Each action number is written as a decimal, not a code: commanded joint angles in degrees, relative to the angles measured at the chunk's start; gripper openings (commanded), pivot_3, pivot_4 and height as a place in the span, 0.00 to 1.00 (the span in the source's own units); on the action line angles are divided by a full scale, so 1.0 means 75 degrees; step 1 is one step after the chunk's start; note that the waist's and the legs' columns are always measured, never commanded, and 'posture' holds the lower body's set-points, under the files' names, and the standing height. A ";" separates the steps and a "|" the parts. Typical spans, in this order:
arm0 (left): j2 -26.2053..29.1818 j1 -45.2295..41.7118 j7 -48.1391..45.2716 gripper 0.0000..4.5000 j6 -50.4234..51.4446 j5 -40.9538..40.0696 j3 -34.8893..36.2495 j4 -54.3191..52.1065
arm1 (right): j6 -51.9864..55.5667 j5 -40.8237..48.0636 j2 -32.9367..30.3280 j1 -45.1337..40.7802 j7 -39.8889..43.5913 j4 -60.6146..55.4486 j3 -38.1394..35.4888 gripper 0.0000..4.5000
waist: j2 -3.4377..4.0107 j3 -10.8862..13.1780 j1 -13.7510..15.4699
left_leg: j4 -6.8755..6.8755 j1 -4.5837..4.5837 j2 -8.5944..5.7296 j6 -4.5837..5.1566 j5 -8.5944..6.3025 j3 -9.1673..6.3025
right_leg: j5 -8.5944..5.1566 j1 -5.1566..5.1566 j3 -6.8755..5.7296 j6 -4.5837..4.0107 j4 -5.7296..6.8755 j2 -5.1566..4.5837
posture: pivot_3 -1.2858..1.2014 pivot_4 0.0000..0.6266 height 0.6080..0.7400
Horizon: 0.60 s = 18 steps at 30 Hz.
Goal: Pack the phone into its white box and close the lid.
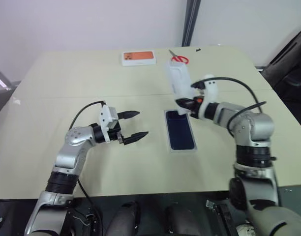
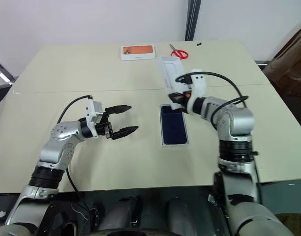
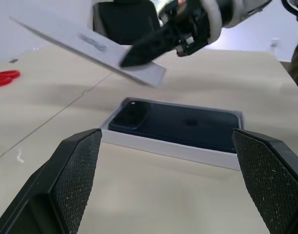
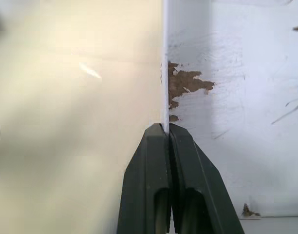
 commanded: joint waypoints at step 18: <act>0.0169 -0.0030 0.1026 1.00 0.1095 -0.0719 0.1098 -0.0638 | 0.3699 0.5952 0.1645 0.1262 -0.2952 -0.0677 -0.2114 0.01 | 0.0009 -0.0001 0.0003 | -0.0009 -0.0001 -0.0006 0.0002 -0.0001 0.0002 | 0.0000 -0.0007 0.0005 0.0000 0.0004 -0.0008 | 0.52 0.24 0.95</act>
